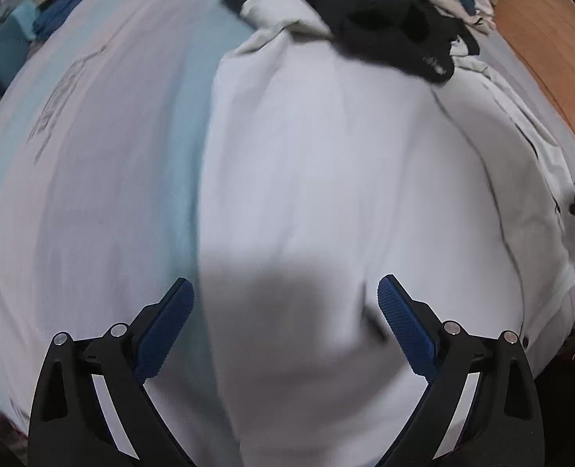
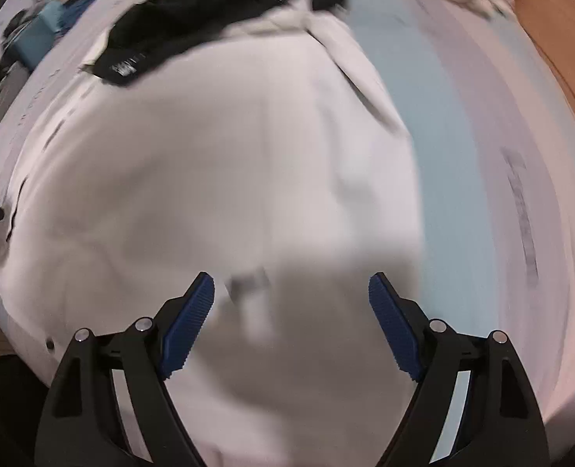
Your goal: Fold large clothes
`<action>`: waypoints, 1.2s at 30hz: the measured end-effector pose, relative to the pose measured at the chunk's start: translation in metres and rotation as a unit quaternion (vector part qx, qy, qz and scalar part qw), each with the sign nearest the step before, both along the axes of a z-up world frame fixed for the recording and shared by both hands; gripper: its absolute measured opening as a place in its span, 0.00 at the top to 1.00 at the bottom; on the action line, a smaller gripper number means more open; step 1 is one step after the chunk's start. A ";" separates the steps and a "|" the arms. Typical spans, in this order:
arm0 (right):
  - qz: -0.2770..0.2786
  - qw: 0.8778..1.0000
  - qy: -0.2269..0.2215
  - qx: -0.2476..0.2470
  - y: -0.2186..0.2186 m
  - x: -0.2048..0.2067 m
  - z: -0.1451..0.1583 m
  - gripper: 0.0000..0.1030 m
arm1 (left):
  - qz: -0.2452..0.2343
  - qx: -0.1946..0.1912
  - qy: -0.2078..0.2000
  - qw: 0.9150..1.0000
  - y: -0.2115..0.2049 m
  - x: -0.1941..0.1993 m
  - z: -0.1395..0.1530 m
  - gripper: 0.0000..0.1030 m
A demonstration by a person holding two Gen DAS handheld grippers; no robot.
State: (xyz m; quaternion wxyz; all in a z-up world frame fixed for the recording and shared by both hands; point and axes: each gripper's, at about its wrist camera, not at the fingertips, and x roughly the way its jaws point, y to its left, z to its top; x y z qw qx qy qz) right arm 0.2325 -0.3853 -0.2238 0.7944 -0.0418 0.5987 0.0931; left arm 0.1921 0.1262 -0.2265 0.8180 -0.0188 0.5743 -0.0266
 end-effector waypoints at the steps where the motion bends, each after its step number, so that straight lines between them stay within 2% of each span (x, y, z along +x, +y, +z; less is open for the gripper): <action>1: -0.011 1.000 0.006 -0.002 -0.009 -0.009 -0.002 0.24 | 0.004 0.000 0.004 1.000 0.003 -0.006 -0.002 0.10; 7: -0.051 0.997 0.050 0.005 -0.044 -0.045 -0.022 0.24 | 0.019 -0.016 0.030 0.999 0.012 -0.034 -0.019 0.10; 9: -0.048 0.997 0.055 0.005 -0.045 -0.049 -0.028 0.24 | 0.013 -0.022 0.037 0.999 0.008 -0.040 -0.022 0.14; 12: -0.043 0.997 0.064 0.001 -0.046 -0.051 -0.038 0.24 | 0.012 -0.024 0.033 0.999 0.004 -0.041 -0.023 0.14; 16: -0.055 0.996 0.067 0.014 -0.052 -0.052 -0.037 0.25 | 0.032 -0.033 0.035 0.998 0.006 -0.038 -0.028 0.15; 20: -0.045 0.996 0.072 0.006 -0.051 -0.052 -0.032 0.45 | 0.036 -0.036 0.031 0.998 0.003 -0.034 -0.025 0.25; 26: -0.054 0.995 0.082 0.001 -0.059 -0.051 -0.026 0.61 | 0.066 -0.064 0.038 0.995 0.011 -0.032 -0.025 0.43; 28: -0.052 0.995 0.084 -0.001 -0.060 -0.049 -0.026 0.61 | 0.068 -0.068 0.040 0.995 0.015 -0.033 -0.026 0.47; 34: -0.049 0.995 0.083 -0.015 -0.058 -0.054 -0.030 0.58 | 0.051 -0.046 0.053 0.996 0.013 -0.037 -0.029 0.43; 36: -0.052 0.995 0.086 -0.016 -0.054 -0.053 -0.034 0.58 | 0.054 -0.035 0.057 0.996 0.012 -0.038 -0.031 0.36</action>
